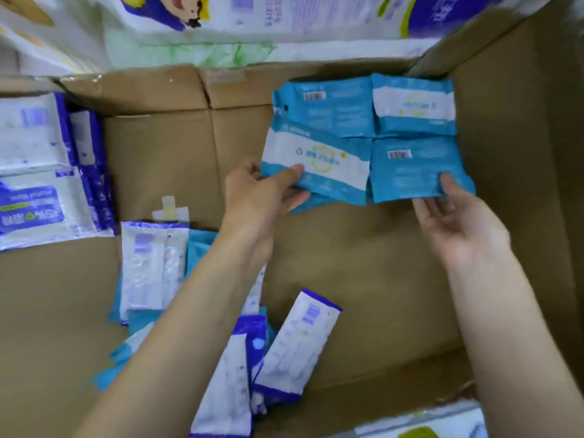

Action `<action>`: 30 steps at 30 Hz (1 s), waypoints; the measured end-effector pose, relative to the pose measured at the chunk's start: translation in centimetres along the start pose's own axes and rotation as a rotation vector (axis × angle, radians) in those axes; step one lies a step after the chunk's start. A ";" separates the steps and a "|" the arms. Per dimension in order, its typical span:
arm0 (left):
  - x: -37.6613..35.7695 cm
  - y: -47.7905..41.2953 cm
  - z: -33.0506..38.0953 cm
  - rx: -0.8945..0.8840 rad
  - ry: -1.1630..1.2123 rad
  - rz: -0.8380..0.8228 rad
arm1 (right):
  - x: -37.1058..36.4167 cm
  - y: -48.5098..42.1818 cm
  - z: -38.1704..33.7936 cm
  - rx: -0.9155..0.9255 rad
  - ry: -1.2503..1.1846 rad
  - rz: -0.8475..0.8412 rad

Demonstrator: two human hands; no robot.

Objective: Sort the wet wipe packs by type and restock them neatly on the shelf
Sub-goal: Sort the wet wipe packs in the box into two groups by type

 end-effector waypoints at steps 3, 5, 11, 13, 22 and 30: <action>-0.9 -0.7 -2.7 0.032 -0.040 0.058 | 0.9 -2.1 -0.5 -0.040 -0.024 0.076; -0.6 -1.2 -3.5 -0.007 -0.119 0.106 | 1.3 -2.7 -0.8 0.010 -0.002 0.101; -0.6 -1.2 -2.5 -0.152 -0.841 0.259 | 1.9 -3.4 -1.5 0.144 0.447 0.251; -0.8 -1.0 -2.1 -0.150 -1.026 0.290 | 1.9 -3.6 -1.7 0.167 0.536 0.309; -0.7 2.3 -0.4 -0.422 -1.016 0.354 | 2.1 -0.4 0.6 0.147 0.680 0.177; 11.1 8.1 -0.3 -0.471 -0.925 0.439 | 5.1 6.6 11.7 0.431 1.803 -0.612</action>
Point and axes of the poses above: each hand's wrist, its own y-axis away from the middle knuckle, its own x-axis out of the back of the hand, z = x × y, the point moved 6 cm from there along -y, towards the middle knuckle, and after that the axes turned 4 degrees about y, right-handed, at the moved point
